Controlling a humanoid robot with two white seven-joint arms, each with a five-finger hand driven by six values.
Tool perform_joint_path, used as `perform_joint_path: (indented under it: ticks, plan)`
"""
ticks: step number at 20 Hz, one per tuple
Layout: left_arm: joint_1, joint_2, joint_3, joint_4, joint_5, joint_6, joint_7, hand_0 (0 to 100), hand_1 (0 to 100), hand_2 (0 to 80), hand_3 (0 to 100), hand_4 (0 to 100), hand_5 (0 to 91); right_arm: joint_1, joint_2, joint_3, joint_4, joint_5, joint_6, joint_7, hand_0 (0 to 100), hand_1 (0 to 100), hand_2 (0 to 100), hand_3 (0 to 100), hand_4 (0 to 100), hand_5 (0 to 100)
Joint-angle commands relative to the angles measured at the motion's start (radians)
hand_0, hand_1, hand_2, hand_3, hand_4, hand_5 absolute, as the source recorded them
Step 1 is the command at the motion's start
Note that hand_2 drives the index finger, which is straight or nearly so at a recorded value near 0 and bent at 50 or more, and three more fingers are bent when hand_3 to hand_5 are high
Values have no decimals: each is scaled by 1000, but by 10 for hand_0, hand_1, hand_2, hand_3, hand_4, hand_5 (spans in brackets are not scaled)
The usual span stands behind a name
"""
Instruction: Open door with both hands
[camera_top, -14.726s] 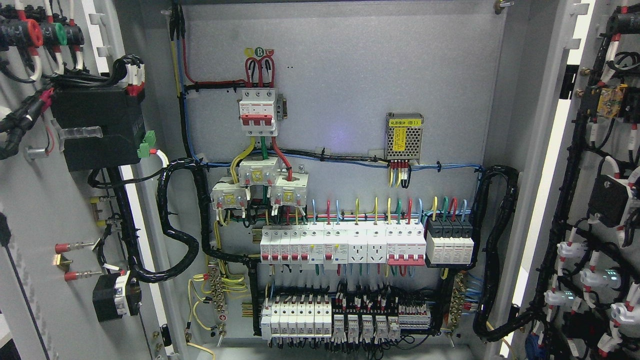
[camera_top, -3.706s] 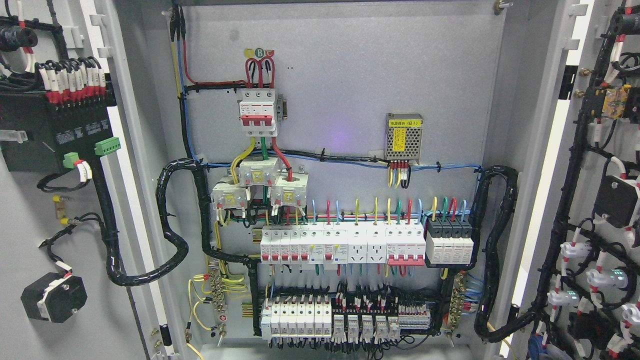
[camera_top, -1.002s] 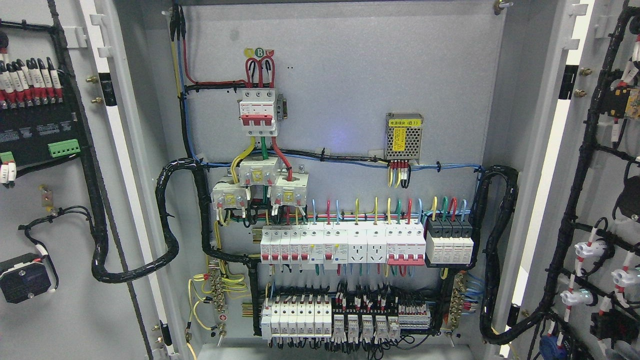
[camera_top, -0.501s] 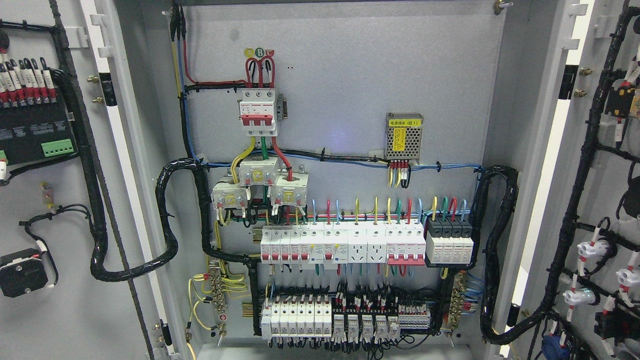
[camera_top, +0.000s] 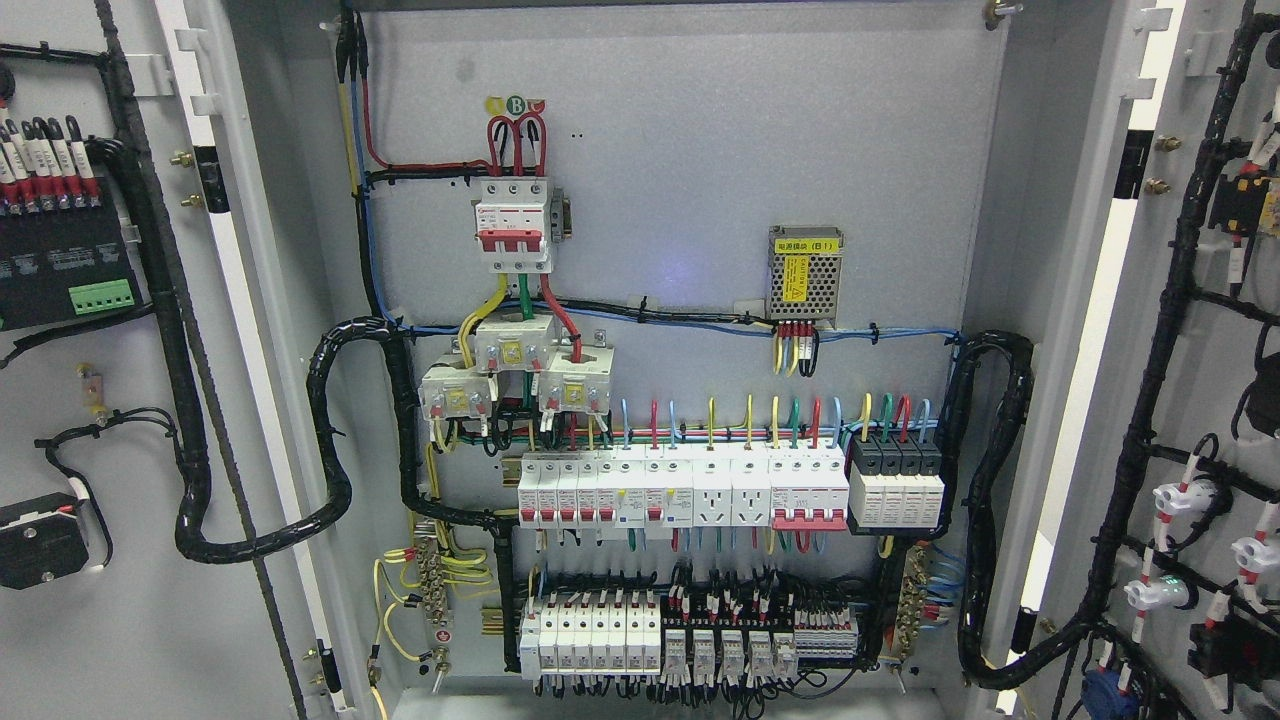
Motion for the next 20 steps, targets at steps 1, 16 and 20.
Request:
perform_joint_path:
  ticks: [1,16,20]
  plan:
    - [-5,7,-10,46,2,-2,3,0,0,0,0,42,0,-6,-41,-12,41,-50,2,12,0,0,0,0,0,0]
    - [12,7,-53,-28,9,-14,7,0,0,0,0,42,0,-28,-99,-12,91,-99,6,33,0,0,0,0,0,0]
    - [22,8,-67,-57,11,-16,7,0,0,0,0,42,0,-28,-99,-13,93,-100,6,47,0,0,0,0,0,0]
